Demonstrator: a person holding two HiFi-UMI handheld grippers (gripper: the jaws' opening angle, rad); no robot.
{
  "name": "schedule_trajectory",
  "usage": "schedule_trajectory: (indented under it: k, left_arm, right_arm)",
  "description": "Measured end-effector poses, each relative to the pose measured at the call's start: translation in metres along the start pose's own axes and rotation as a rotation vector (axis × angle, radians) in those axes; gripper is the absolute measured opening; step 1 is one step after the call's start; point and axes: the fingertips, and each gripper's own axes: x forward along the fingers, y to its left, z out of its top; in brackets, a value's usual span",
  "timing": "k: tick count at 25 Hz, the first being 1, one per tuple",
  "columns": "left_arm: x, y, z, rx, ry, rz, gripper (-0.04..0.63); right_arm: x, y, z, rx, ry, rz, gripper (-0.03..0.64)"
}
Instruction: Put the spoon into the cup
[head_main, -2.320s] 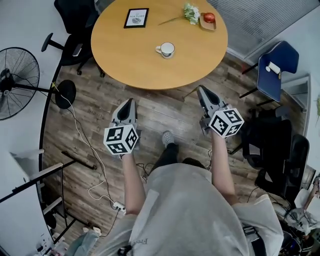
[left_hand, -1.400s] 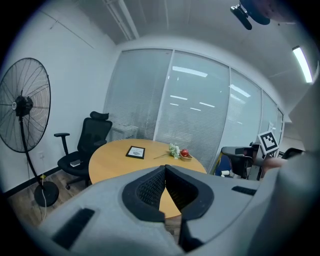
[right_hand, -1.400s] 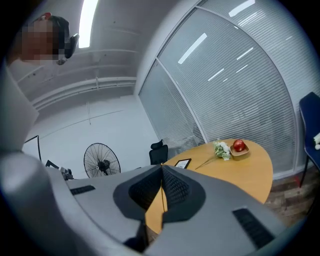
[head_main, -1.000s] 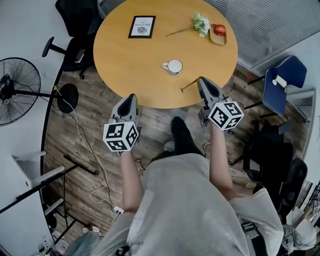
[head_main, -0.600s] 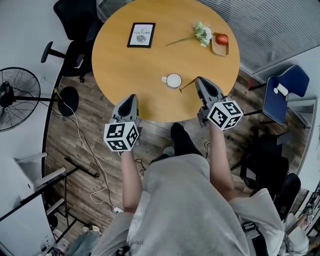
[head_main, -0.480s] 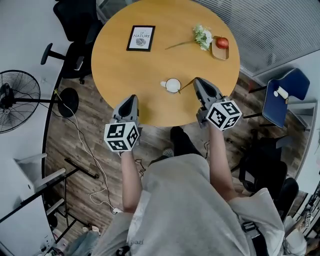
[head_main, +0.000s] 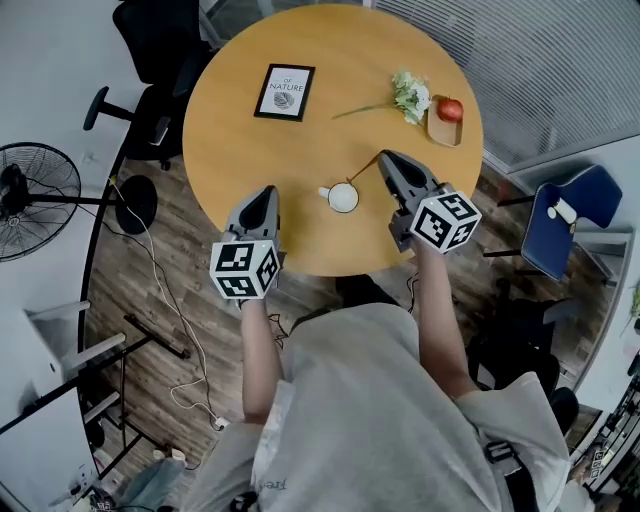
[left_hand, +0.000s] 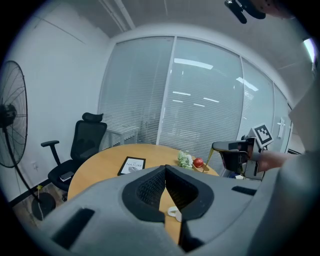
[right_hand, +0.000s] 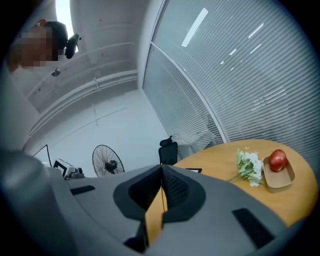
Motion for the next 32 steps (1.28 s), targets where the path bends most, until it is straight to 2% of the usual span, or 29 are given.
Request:
schedule_trajectory:
  k: [7, 16, 32]
  left_arm:
    - [0.02, 0.003, 0.012, -0.006, -0.023, 0.031, 0.008]
    - [0.035, 0.005, 0.019, 0.004, -0.046, 0.049, 0.009]
    - [0.062, -0.015, -0.022, 0.036, 0.016, 0.013, 0.008]
  right_arm:
    - [0.023, -0.004, 0.01, -0.013, 0.039, 0.096, 0.001]
    - [0.037, -0.016, 0.012, 0.033, 0.028, 0.14, 0.001]
    - [0.036, -0.025, -0.005, 0.079, 0.018, 0.182, 0.002]
